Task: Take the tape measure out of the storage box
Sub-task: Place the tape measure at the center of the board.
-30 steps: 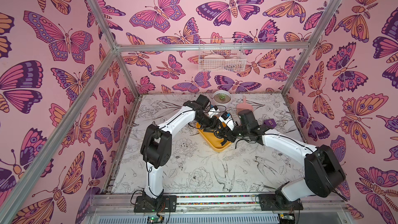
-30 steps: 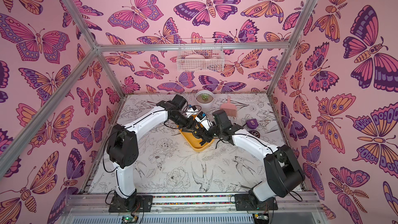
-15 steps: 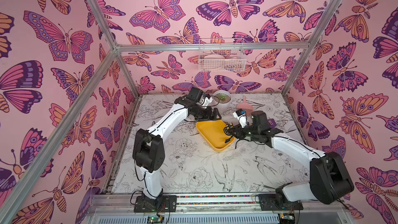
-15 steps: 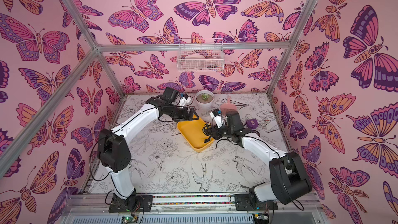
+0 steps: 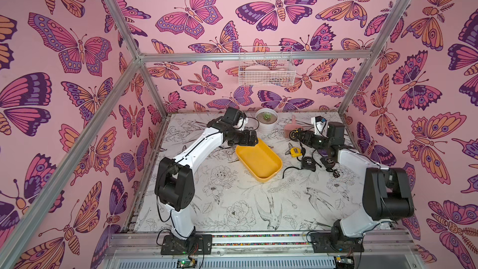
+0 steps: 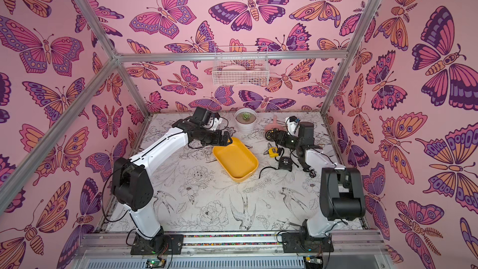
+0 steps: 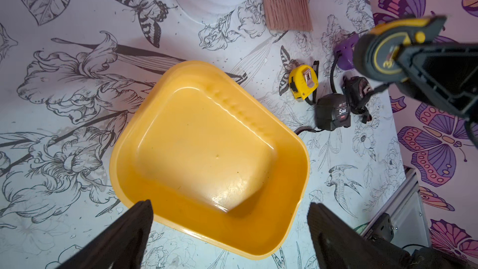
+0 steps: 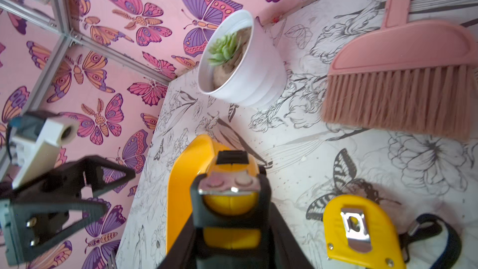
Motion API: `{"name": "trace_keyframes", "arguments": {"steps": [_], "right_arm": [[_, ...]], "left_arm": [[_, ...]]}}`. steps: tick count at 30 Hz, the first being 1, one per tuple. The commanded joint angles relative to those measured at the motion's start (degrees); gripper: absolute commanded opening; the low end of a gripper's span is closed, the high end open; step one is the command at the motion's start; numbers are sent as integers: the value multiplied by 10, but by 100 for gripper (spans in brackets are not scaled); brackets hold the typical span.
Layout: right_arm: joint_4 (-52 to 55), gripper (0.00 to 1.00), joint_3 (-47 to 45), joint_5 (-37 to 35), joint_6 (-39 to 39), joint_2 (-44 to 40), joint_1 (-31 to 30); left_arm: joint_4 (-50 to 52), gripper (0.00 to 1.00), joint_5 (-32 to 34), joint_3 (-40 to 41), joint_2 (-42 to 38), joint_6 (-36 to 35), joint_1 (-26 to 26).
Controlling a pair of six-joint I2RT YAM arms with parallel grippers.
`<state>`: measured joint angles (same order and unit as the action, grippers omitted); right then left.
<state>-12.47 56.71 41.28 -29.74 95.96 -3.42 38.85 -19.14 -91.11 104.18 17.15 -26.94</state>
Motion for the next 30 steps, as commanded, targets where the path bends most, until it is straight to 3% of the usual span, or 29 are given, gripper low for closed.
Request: {"name": "trace_keyframes", "arguments": {"steps": [1, 8, 14, 19, 26, 28, 30], "right_arm": [[-28, 14, 60, 43, -42, 65, 0], [24, 16, 118, 32, -30, 141, -31], [-15, 19, 87, 12, -68, 177, -59], [21, 30, 70, -32, -55, 185, -69], [78, 74, 72, -81, -15, 161, -80], [90, 99, 75, -91, -5, 147, -85], [135, 99, 90, -119, 19, 127, -93]], "left_arm": [[2, 100, 13, 26, -31, -16, -4], [2, 99, 28, 72, -59, -18, -5], [1, 99, 32, 86, -64, -19, -5], [-2, 100, 38, 93, -67, -21, -5], [-12, 99, 50, 105, -85, -25, -5], [-16, 100, 51, 108, -89, -25, -5], [-17, 100, 55, 111, -94, -22, -5]]}}
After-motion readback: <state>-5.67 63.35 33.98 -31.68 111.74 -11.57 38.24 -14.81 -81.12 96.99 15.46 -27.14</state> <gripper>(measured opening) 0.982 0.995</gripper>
